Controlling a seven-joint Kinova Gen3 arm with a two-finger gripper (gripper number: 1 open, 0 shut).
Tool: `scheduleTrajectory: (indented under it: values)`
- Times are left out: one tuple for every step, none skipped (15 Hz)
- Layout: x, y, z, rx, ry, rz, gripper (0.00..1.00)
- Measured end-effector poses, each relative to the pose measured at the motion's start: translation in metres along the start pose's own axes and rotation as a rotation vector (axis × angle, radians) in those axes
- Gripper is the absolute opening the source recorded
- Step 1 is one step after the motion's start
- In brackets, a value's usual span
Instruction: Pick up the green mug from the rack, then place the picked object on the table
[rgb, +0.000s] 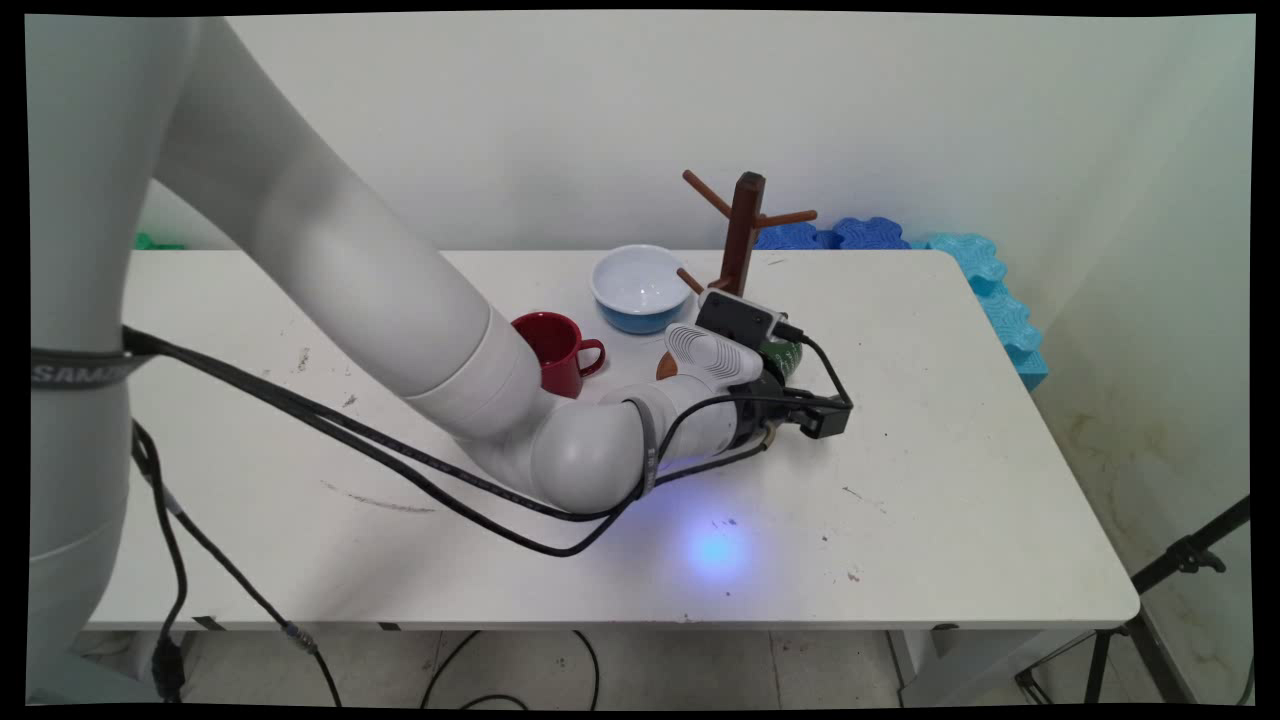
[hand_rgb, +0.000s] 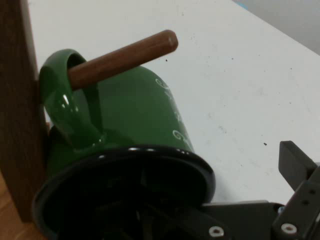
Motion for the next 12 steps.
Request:
scheduleTrajectory:
  values:
    - [-0.0004,0.0003,0.0023,0.001,0.004,0.002,1.00]
    - [-0.0006,0.0007,0.0040,0.002,0.007,0.003,1.00]
    - [-0.0007,0.0009,0.0057,0.004,0.010,0.004,0.00]
    - [-0.0008,0.0012,0.0070,0.006,0.013,0.006,0.00]
    - [-0.0008,0.0014,0.0079,0.007,0.015,0.007,0.00]
    - [-0.0012,0.0012,0.0083,0.007,0.018,0.010,0.00]
    - [-0.0016,0.0015,0.0087,0.007,0.019,0.013,0.00]
    - [-0.0019,0.0017,0.0089,0.006,0.020,0.015,0.00]
    - [-0.0021,0.0018,0.0087,0.005,0.022,0.018,0.00]
    - [-0.0028,0.0021,0.0084,0.004,0.022,0.020,0.00]
    - [-0.0032,0.0023,0.0079,0.002,0.023,0.022,0.00]
    - [-0.0034,0.0024,0.0071,0.001,0.024,0.025,0.00]
